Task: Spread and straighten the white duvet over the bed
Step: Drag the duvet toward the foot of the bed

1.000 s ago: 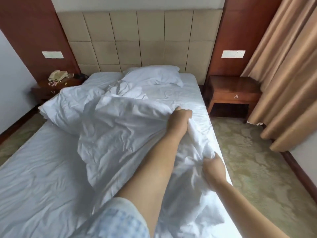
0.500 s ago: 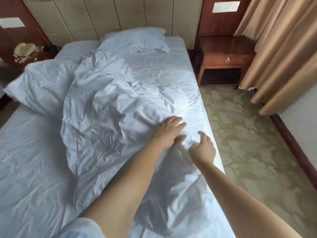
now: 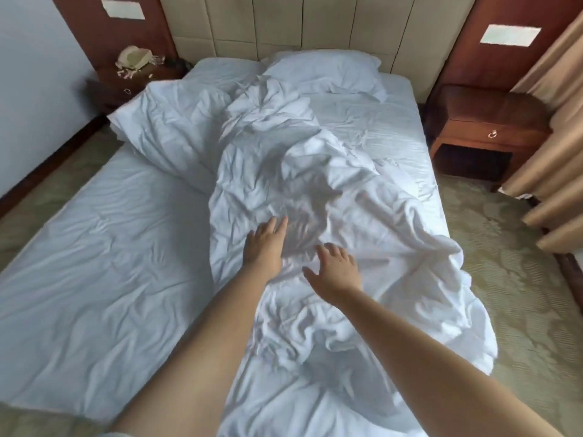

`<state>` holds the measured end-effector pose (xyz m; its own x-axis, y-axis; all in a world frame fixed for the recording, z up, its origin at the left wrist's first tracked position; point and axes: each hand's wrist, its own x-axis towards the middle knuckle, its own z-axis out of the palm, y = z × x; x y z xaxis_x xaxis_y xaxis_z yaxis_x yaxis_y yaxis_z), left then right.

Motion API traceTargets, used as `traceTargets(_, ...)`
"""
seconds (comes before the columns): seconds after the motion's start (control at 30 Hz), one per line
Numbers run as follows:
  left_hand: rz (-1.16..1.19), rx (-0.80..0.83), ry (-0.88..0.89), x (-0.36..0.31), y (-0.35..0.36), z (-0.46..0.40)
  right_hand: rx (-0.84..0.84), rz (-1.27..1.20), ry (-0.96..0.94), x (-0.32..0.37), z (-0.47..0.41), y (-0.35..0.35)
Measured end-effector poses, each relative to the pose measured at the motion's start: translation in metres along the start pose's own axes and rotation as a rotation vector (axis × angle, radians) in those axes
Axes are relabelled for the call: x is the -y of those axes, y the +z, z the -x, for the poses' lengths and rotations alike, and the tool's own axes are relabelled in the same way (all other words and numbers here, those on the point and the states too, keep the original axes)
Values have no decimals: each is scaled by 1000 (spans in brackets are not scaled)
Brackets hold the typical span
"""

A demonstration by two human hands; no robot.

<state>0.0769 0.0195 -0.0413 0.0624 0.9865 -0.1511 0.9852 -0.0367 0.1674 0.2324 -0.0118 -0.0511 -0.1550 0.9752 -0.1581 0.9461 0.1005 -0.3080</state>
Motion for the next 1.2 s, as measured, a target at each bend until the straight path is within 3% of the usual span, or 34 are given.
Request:
traceTargets(0.1,139,78,-178,61,34,22,235,57,-87,33,0,48)
traceTargets(0.3,279,300,-314,135,111,55,459,267,-95,70,-4,141)
traceTargets(0.5,365,324,-265,161,159,51,417,443,11,78,-24,185)
traceTargets(0.6,409,325,-251,169,165,47,189,450,-108,85,-27,196)
traceTargets(0.7,406,406,-278,175,165,49,154,220,-141,96,-23,183)
traceTargets(0.8,437,477,-344,174,154,52,110,-36,69,109,-25,148)
traceTargets(0.9,459,474,-382,162,130,52,-99,-388,305,113,-35,94)
traceTargets(1.07,744,262,-266,112,91,35,-390,-569,308,88,-33,4)
traceTargets(1.2,966,55,-239,32,28,23,-535,-625,298,48,-9,-66)
